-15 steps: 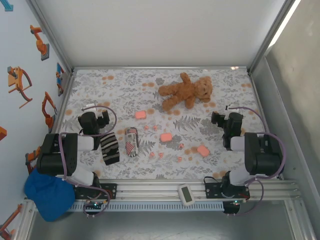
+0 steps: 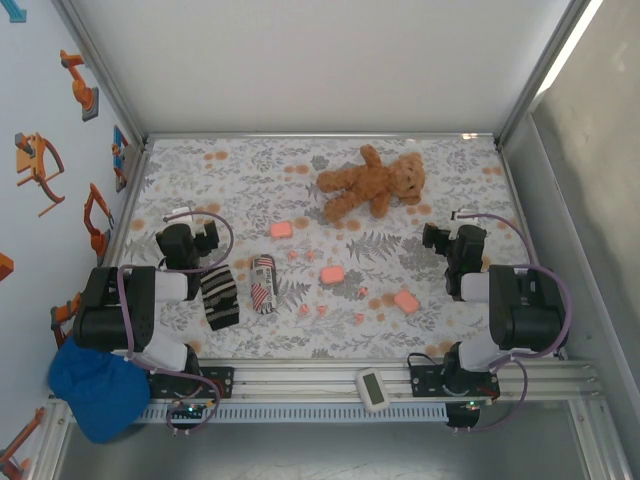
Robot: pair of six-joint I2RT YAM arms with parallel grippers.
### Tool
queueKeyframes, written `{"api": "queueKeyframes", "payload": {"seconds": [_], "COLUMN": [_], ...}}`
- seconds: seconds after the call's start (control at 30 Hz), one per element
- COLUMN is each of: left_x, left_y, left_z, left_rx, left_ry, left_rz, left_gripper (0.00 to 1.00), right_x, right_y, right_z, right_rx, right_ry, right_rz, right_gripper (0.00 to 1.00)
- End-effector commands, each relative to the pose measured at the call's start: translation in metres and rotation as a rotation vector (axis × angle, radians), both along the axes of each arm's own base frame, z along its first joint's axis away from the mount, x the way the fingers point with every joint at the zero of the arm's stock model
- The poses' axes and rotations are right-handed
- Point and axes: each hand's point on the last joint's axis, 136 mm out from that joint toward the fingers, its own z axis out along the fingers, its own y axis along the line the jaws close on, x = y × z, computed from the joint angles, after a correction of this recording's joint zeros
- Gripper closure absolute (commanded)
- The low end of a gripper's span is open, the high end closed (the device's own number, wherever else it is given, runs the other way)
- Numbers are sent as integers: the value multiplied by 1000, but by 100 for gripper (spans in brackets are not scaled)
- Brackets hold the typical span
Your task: Insert the wireless bluetooth earbuds into the charging case
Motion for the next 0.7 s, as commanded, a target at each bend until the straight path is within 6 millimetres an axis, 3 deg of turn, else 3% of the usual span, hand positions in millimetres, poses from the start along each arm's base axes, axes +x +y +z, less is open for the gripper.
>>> {"api": "queueKeyframes", "payload": {"seconds": [0.0,0.67], "left_x": [8,8], "left_y": [3,3], "left_z": [11,11], "left_rx": [12,-1], "left_ry": [-38,-37], "left_rz": [7,-2], "left_gripper": [4,4], "right_x": [12,12], "right_y": [-4,-3], "right_z": [16,16], "right_rx": [-24,-23], "right_ry": [-56,-58], "right_rz": [-16,-14], "right_gripper": [1,0]}}
